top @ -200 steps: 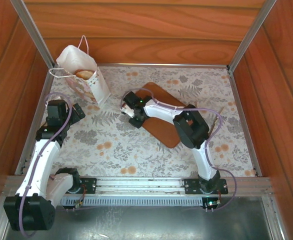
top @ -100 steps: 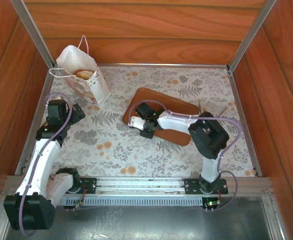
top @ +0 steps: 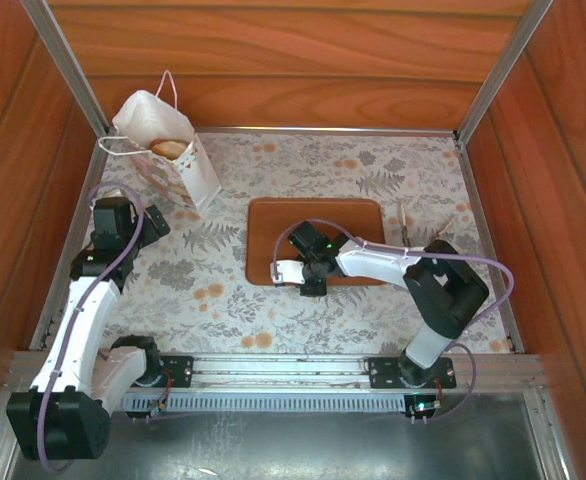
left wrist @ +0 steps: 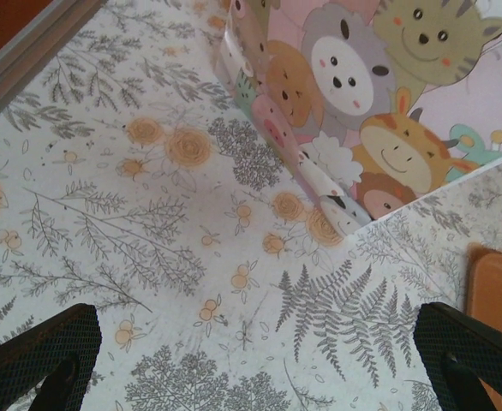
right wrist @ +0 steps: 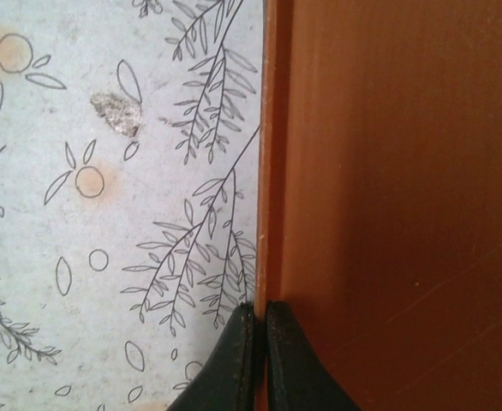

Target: Take the fake bread out of the paper bag

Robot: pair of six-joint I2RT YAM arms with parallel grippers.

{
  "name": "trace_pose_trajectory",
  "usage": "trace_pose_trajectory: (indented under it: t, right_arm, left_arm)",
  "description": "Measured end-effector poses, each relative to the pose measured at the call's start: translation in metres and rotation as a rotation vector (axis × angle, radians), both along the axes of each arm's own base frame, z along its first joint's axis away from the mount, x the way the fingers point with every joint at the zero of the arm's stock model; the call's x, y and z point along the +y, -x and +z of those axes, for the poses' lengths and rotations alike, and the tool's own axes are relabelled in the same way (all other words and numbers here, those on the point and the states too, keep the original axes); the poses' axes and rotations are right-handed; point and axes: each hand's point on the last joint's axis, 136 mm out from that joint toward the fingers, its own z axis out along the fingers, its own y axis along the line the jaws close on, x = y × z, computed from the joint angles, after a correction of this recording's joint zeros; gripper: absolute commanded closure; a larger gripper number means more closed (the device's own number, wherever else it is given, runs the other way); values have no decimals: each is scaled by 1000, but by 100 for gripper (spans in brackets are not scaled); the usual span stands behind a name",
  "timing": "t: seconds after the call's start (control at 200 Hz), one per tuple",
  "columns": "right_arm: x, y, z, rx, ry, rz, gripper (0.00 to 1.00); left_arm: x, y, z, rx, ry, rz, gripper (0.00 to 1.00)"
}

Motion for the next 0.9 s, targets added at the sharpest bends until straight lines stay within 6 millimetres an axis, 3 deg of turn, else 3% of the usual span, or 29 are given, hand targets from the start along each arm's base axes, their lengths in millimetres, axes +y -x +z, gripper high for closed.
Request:
trace_pose_trajectory:
  t: [0.25,0.325,0.37,0.39,0.465,0.58,0.665,0.715,0.9]
  right_arm:
    - [-5,-3,0,-1,29,-86,94]
    - [-5,-3,0,4,29,-112,85]
    - [-6,-3,0,10,32,-131,85]
    - [-7,-3,-1,15,33,-143,83]
    - [-9,-2,-1,28,38,-178,58]
    - [-8,-3,6,34,34,-210,48]
    - [3,-10,30,15,-26,-226,44]
    - [14,-15,54,-6,-94,-234,42]
    - [41,-27,149,-92,-393,-284,37]
  left_arm:
    - [0,-6,24,-54,10,4,0]
    - [0,-7,31,-71,23,15,0]
    - [-1,-7,34,-83,34,19,0]
    - [-1,-6,36,-89,41,21,0]
    - [-2,-6,45,-112,68,29,0]
    - [-6,-10,72,-167,119,33,10]
    - [-9,-16,101,-223,173,41,20]
    - [-9,-19,119,-256,200,54,25]
    - [5,-22,165,-296,268,152,26]
